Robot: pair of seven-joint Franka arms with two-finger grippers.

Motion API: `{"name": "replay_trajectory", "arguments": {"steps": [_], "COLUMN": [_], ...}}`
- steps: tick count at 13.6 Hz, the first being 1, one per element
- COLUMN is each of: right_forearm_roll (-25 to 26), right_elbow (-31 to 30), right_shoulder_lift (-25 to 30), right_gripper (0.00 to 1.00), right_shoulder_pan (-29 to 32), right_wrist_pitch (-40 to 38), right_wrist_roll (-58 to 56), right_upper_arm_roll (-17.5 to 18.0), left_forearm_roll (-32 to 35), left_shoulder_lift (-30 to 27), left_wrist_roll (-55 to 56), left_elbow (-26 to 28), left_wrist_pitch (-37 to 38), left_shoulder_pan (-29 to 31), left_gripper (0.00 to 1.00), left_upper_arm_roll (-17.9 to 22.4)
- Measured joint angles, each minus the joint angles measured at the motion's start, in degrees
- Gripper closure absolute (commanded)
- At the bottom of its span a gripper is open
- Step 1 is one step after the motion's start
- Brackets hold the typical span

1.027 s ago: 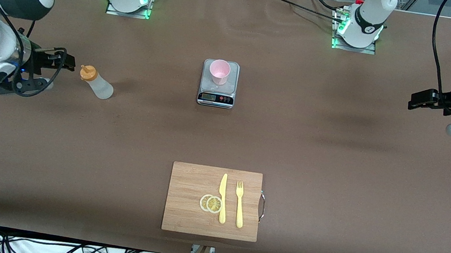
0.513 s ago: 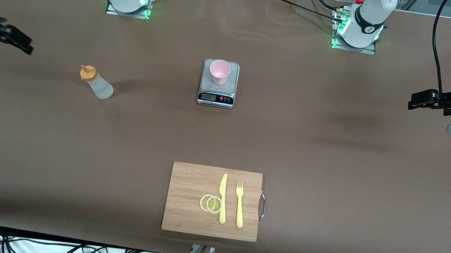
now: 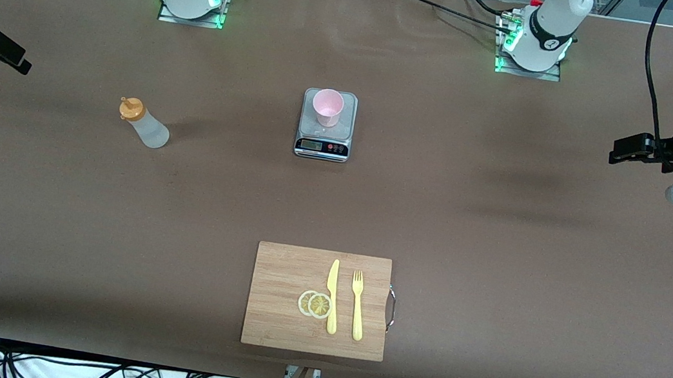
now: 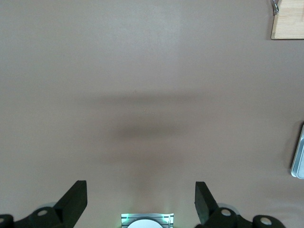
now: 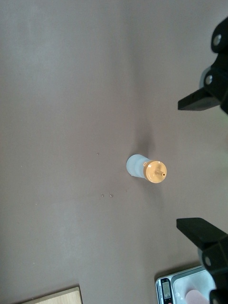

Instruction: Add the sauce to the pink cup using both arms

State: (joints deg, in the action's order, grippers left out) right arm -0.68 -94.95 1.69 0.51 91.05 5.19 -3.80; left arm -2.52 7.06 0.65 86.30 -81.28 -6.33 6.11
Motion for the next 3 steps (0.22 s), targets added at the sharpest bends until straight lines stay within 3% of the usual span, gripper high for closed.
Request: {"name": "replay_trajectory", "arguments": {"steps": [3], "right_forearm_roll": [0.0], "right_elbow": [0.0], "right_shoulder_lift": [0.0], "right_gripper": [0.0], "right_shoulder_pan": [-0.14], "right_wrist_pitch": [0.0], "right_wrist_roll": [0.0], "right_upper_arm_roll": [0.14], "left_forearm_roll": [0.0], "left_shoulder_lift": [0.0], "left_wrist_roll": [0.0], "left_elbow": [0.0], "left_wrist_pitch": [0.0], "left_shoulder_pan": [0.0], "left_gripper": [0.0], "left_upper_arm_roll": [0.0]}}
